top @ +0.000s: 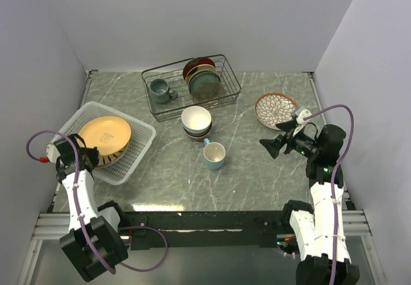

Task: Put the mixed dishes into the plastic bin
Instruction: Place the plate in the plastic bin.

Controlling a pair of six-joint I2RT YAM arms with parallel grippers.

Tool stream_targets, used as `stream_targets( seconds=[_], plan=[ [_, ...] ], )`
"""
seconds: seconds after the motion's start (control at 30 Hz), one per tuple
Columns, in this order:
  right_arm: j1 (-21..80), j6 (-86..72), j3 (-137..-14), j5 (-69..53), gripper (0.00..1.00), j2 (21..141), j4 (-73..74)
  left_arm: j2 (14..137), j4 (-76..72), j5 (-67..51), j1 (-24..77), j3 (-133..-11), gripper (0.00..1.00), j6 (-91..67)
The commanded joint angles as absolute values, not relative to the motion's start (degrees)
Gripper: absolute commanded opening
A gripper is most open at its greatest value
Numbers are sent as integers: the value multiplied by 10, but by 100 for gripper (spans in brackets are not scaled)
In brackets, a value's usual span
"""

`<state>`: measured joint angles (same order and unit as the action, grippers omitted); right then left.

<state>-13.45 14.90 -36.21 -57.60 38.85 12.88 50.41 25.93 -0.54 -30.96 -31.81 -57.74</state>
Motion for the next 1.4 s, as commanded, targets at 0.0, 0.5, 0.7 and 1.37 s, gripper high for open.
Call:
stream_targets(
  seconds=[0.0, 0.5, 0.7, 1.37],
  plan=[
    [-138, 156, -374, -570, 100, 389, 120, 502, 222, -2, -315, -319, 10, -580],
    [-138, 160, -374, -565, 100, 391, 120, 523, 209, -2, -319, -316, 22, -583],
    [-138, 162, -374, -563, 100, 392, 121, 531, 206, -2, -321, -316, 27, -582],
    [-138, 164, -375, -558, 100, 390, 123, 506, 226, -11, -323, -318, 81, -582]
  ],
)
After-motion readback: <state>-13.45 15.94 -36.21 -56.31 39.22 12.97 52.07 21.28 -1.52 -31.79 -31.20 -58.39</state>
